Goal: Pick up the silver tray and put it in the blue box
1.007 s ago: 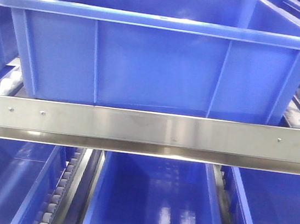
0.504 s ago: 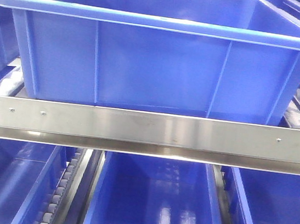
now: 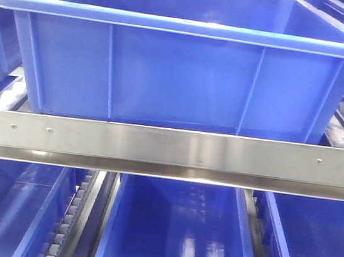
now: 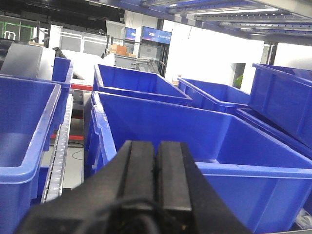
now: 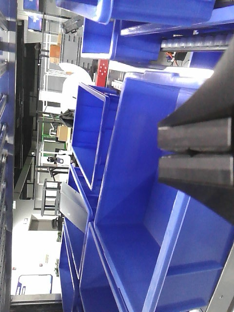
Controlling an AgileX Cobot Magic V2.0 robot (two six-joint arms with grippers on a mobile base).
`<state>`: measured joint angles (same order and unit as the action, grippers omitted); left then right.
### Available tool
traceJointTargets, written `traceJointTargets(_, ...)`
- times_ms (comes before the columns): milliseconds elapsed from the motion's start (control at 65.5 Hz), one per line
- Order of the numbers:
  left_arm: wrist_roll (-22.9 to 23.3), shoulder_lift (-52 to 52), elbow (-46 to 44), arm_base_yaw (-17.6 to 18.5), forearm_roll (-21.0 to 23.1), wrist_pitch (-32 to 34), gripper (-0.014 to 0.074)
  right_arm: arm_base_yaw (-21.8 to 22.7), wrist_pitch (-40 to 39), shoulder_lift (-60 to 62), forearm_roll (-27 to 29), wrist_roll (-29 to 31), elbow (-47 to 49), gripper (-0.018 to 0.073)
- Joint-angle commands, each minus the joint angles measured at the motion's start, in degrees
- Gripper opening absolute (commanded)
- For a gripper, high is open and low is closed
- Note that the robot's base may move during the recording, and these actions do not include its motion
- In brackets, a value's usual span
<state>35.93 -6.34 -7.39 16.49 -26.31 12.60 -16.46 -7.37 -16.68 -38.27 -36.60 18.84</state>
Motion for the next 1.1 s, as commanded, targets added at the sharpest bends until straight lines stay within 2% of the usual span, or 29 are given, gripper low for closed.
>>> traceJointTargets(0, 0.3, -0.5, -1.5, -0.1, 0.4, 4.1, -0.0095, 0.3, -3.2, -0.4, 0.0, 0.5, 1.6, 0.0052)
traceJointTargets(397, 0.3, -0.5, -1.5, -0.1, 0.4, 4.1, -0.0096, 0.3, -3.2, -0.4, 0.0, 0.5, 1.5, 0.005)
traceJointTargets(504, 0.3, -0.5, -1.5, -0.1, 0.4, 4.1, -0.0097, 0.4, 1.7, 0.0, 0.7, 1.3, 0.0, 0.0048)
traceJointTargets(565, 0.3, -0.5, -1.5, -0.1, 0.4, 4.1, -0.0097, 0.9, 2.4, 0.5, 3.1, 2.1, -2.0, 0.0048)
traceJointTargets(611, 0.3, -0.5, -1.5, -0.1, 0.4, 4.1, -0.0097, 2.2, 2.3, 1.2, 5.7, 5.3, -3.3, 0.0048)
traceJointTargets(687, 0.3, -0.5, -1.5, -0.1, 0.4, 4.1, -0.0097, 5.8, 0.7, 3.0, 14.9, 15.1, -5.8, 0.0048)
traceJointTargets(763, 0.3, -0.5, -1.5, -0.1, 0.4, 4.1, -0.0097, 10.8, -1.2, 4.9, 27.2, 27.5, -9.0, 0.0048)
traceJointTargets(824, 0.3, -0.5, -1.5, -0.1, 0.4, 4.1, -0.0097, 13.9, -3.4, 6.2, 32.0, 33.2, -11.7, 0.0048)
traceJointTargets(901, 0.3, -0.5, -1.5, -0.1, 0.4, 4.1, -0.0097, 15.8, -4.7, 9.0, 32.6, 33.5, -14.6, 0.0048)
traceJointTargets(992, 0.3, -0.5, -1.5, -0.1, 0.4, 4.1, -0.0097, 16.0, -4.2, 13.3, 32.9, 33.5, -17.3, 0.0048)
traceJointTargets(1084, 0.3, -0.5, -1.5, -0.1, 0.4, 4.1, -0.0097, 16.0, -3.4, 17.2, 35.6, 33.5, -19.7, 0.0048)
